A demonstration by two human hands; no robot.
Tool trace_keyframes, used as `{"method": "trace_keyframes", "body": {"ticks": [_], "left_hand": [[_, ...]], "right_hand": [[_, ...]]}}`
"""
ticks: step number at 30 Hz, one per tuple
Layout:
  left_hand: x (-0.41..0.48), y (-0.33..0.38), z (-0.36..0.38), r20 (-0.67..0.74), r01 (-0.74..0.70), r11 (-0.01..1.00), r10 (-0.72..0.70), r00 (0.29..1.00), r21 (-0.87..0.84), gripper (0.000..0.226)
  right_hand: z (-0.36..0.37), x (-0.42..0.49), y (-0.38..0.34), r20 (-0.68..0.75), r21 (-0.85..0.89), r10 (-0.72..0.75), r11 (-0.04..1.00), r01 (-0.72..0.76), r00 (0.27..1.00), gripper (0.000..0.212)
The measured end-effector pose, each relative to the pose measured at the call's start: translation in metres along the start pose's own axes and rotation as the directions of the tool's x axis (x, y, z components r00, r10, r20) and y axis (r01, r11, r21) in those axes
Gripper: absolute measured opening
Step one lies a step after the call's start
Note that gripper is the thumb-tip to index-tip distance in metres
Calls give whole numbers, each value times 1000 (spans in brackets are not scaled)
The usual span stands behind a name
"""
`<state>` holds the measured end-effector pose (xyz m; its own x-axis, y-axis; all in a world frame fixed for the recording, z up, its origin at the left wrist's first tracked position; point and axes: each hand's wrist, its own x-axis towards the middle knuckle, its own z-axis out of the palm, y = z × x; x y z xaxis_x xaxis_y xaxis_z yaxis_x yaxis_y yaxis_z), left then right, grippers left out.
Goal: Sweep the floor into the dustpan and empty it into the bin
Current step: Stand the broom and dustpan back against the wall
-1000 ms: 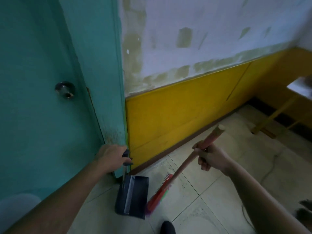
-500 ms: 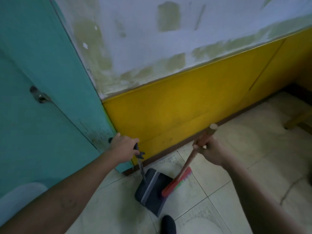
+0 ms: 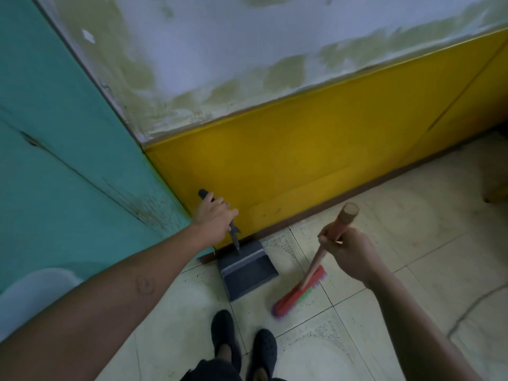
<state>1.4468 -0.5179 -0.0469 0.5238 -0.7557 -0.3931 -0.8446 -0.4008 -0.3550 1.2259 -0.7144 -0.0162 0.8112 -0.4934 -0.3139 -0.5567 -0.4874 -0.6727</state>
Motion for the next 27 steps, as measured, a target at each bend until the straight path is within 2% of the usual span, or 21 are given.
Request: {"method": "trace_keyframes", "body": {"ticks": [8, 15, 18, 24, 27], "left_hand": [[33, -30, 13, 1, -15, 998, 15, 1000, 61, 26], [39, -54, 31, -68, 39, 999, -38, 997, 6, 28], [40, -59, 39, -80, 91, 993, -97, 992, -70, 32], [36, -65, 55, -179, 97, 950, -155, 972, -297, 50], [23, -66, 72, -364, 76, 834, -318, 875, -546, 62]], "right_hand": [[25, 15, -11, 39, 20, 38, 999, -39, 999, 11], [52, 34, -30, 81, -8, 83, 997, -82, 993, 12], [63, 44, -41, 89, -24, 90, 996, -88, 992, 11], [84, 74, -79, 106, -41, 22, 999, -17, 994, 12], [92, 88, -99, 117, -65, -10, 998, 18, 993, 13]]}}
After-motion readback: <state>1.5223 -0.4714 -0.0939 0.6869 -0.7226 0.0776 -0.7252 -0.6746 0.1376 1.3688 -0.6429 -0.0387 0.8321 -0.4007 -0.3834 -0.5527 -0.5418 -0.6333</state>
